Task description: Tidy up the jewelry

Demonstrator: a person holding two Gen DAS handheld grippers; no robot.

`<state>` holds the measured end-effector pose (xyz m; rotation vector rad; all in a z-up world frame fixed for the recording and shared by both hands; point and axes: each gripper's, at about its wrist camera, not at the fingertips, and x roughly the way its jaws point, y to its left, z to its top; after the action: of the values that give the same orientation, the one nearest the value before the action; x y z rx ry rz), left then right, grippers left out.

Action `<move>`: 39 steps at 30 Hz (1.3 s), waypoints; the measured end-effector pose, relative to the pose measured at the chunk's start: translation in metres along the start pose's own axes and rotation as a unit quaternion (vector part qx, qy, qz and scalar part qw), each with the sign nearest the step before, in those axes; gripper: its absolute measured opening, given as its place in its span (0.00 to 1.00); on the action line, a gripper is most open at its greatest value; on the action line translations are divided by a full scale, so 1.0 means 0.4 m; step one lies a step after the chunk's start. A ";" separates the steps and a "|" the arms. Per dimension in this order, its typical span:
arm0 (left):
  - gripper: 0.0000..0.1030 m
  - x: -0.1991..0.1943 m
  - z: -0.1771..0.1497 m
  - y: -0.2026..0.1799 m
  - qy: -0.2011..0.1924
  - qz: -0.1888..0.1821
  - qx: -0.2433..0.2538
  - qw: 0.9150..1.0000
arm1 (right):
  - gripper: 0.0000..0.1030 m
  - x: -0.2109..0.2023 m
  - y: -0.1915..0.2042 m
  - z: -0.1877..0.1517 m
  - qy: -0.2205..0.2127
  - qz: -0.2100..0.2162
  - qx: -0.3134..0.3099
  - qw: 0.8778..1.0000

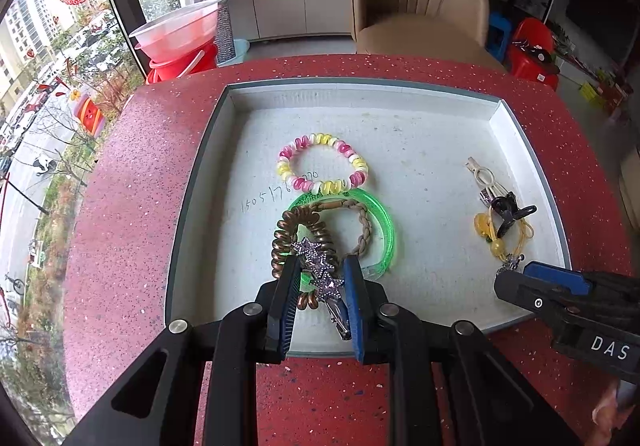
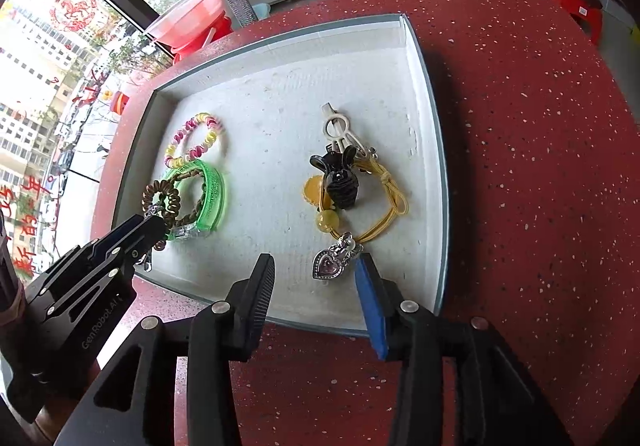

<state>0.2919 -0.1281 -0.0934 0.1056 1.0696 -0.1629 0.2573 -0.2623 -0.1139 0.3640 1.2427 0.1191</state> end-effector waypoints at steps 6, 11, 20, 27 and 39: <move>1.00 -0.055 -0.010 0.011 -0.047 0.010 -0.006 0.999 | 0.50 -0.053 0.012 -0.014 -0.039 -0.001 0.003 0.999; 1.00 -0.090 -0.017 0.032 -0.055 -0.001 -0.013 0.998 | 0.58 -0.093 0.021 -0.040 -0.067 -0.007 0.006 0.998; 1.00 -0.137 -0.076 0.075 -0.059 0.017 -0.027 0.998 | 0.84 -0.138 0.047 -0.125 -0.141 -0.038 -0.021 0.989; 1.00 -0.147 -0.129 0.097 -0.052 0.032 -0.037 0.997 | 0.85 -0.143 0.074 -0.194 -0.189 -0.072 -0.049 0.978; 1.00 -0.187 -0.191 0.111 -0.084 0.055 -0.031 0.994 | 0.85 -0.162 0.112 -0.245 -0.211 -0.091 -0.062 0.971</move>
<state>0.1989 -0.0657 -0.0638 0.0930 0.8975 -0.0388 0.1492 -0.2187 -0.0673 0.1529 0.8373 -0.0381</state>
